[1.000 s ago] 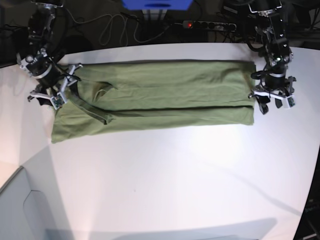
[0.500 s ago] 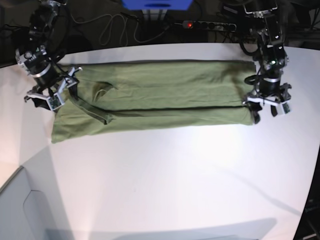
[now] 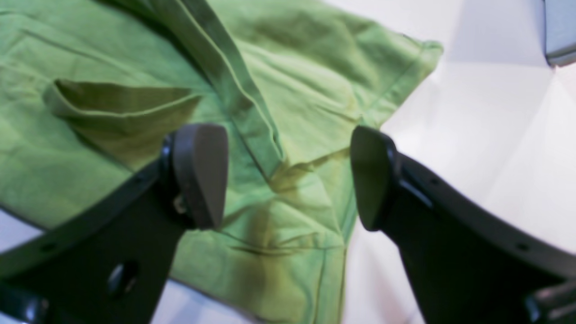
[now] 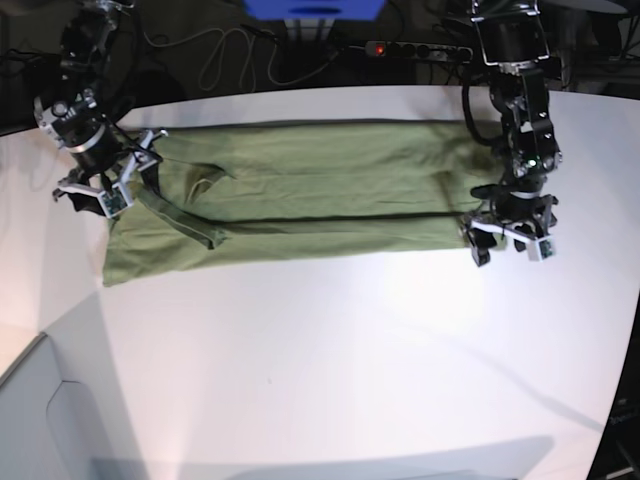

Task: Fold the T-shirt properly

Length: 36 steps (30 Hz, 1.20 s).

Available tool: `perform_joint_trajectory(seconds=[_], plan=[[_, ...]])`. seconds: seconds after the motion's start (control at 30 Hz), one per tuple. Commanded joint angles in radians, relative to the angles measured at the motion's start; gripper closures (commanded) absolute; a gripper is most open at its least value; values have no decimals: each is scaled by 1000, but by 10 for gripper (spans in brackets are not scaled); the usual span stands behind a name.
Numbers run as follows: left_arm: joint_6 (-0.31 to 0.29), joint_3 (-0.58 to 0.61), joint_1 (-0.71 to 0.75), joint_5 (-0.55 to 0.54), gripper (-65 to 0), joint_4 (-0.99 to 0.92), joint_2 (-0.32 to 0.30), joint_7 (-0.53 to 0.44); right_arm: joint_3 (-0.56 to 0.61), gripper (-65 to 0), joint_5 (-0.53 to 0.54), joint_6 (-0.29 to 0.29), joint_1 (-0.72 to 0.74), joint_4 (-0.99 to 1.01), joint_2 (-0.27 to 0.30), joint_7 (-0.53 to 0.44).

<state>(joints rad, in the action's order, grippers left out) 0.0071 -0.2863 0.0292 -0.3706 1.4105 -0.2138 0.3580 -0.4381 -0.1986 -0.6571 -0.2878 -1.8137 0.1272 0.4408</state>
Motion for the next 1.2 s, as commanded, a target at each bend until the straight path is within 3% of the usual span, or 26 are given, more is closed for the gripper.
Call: perform_joint_trajectory(seconds=[0.0, 0.6, 0.83, 1.03, 1.17], plan=[[-3, -1, -10, -3, -465, 14, -13, -21, -6, -411, 14, -22, 5, -16, 10, -23], [-6, 5, -5, -8, -458, 13, -11, -18, -5, -411, 14, -22, 6, -16, 9, -23], [-8, 5, -5, -9, -275, 13, -11, -18, -5, -411, 14, -22, 6, -14, 9, -23], [-8, 5, -4, -9, -205, 13, -11, -20, -5, -411, 14, -22, 6, -14, 9, -23], [-8, 5, -1, -11, -81, 13, -11, -20, -5, -411, 14, -22, 6, -14, 9, -23]])
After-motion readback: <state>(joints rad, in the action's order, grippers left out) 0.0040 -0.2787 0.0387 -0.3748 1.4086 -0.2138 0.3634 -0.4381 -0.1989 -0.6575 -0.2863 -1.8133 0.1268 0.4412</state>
